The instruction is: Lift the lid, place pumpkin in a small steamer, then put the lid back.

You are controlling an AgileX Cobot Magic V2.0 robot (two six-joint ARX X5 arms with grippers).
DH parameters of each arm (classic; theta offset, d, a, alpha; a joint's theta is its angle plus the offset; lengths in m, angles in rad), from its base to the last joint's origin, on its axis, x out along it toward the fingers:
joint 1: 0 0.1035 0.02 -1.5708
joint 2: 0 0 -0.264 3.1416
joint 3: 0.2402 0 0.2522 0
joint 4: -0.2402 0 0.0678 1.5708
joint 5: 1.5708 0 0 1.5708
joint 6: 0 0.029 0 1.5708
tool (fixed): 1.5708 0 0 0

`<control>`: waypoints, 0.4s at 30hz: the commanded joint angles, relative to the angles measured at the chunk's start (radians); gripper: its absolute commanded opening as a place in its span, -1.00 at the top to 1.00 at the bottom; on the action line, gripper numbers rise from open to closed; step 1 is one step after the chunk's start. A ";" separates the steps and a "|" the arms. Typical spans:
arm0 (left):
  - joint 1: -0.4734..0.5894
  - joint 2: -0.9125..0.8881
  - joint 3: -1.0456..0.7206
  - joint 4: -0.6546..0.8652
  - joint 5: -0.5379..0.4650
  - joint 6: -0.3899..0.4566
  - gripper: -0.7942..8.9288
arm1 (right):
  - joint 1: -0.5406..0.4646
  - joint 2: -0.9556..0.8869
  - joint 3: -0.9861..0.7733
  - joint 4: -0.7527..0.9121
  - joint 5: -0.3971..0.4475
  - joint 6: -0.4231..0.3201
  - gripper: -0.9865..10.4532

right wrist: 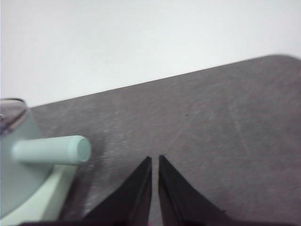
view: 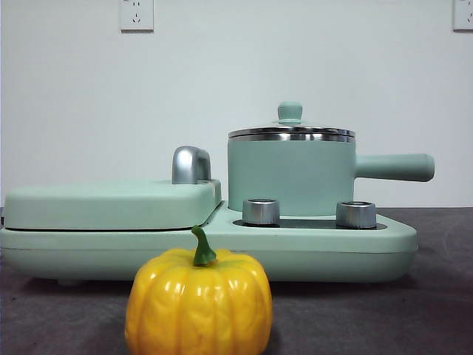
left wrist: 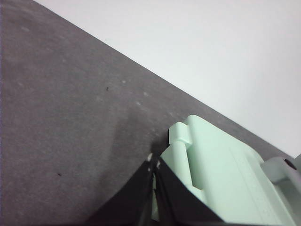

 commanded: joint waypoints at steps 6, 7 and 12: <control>-0.002 0.003 0.058 -0.057 0.002 -0.029 0.82 | 0.002 0.000 0.052 0.004 -0.064 0.081 0.81; -0.002 0.005 0.073 -0.064 0.002 -0.027 0.82 | 0.002 0.000 0.064 0.003 -0.063 0.080 0.81; -0.002 0.040 0.159 -0.079 0.003 0.003 0.82 | 0.002 0.007 0.147 -0.051 -0.063 0.069 0.81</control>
